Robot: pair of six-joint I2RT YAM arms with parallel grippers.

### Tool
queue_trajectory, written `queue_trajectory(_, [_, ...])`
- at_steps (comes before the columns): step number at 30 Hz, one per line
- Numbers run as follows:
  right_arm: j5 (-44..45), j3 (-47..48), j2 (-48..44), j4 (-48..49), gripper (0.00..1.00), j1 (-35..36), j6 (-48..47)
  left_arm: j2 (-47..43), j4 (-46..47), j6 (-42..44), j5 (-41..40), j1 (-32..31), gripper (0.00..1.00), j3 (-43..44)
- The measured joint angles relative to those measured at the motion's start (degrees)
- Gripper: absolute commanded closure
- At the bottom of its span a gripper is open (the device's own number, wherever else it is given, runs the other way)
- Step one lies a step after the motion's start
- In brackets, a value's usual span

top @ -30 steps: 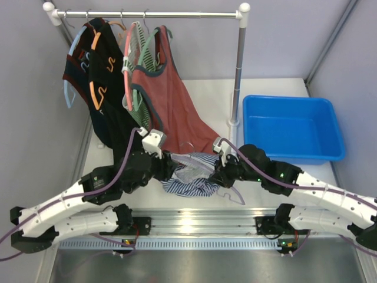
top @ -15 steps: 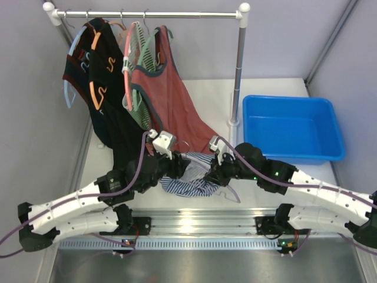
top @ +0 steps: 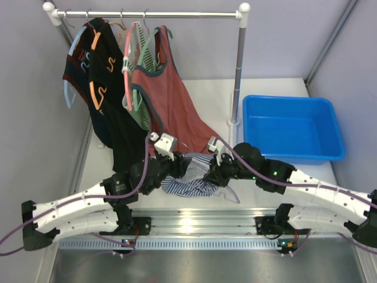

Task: Place the tank top on the hanger

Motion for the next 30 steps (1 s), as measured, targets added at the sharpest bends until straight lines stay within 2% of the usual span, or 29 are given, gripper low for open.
queue_trajectory(5, [-0.3, 0.0, 0.1, -0.1, 1.0, 0.0, 0.0, 0.8, 3.3, 0.7, -0.8, -0.2, 0.53, -2.4])
queue_trajectory(7, [-0.3, 0.0, 0.2, 0.0, 1.0, 0.0, 0.0, 1.2, 4.4, 1.0, -1.2, -0.4, 0.62, -2.5])
queue_trajectory(12, [-0.5, 0.0, 0.3, 0.2, 1.0, 0.0, 0.0, 1.3, 5.6, 1.6, -1.5, -0.9, 0.98, -2.9])
queue_trajectory(16, [-0.5, 0.0, 0.7, 0.2, 0.98, 0.0, 0.1, 1.2, 5.5, 2.1, -1.7, -1.2, 1.0, -3.0])
queue_trajectory(19, [-0.4, 0.0, 1.0, 0.2, 0.78, 0.0, 0.3, 1.1, 5.3, 2.1, -1.7, -1.2, 1.0, -3.4])
queue_trajectory(20, [-0.2, 0.0, 1.0, 0.2, 0.66, 0.0, 0.5, 0.9, 5.2, 2.0, -1.7, -1.3, 1.0, -3.5])
queue_trajectory(23, [1.7, 0.0, 0.9, 0.2, 0.45, 0.0, 1.6, -0.3, 4.1, 2.1, -1.7, -1.7, 1.0, -4.3])
queue_trajectory(26, [5.0, 0.0, 0.1, -0.3, 0.36, 0.1, 2.9, -1.9, 3.2, 2.1, -1.7, -1.9, 1.0, -5.2])
queue_trajectory(30, [13.4, 0.4, -3.0, -3.5, 0.37, -0.2, 6.2, -3.5, 2.4, 2.1, -2.2, -1.9, 1.0, -5.3])
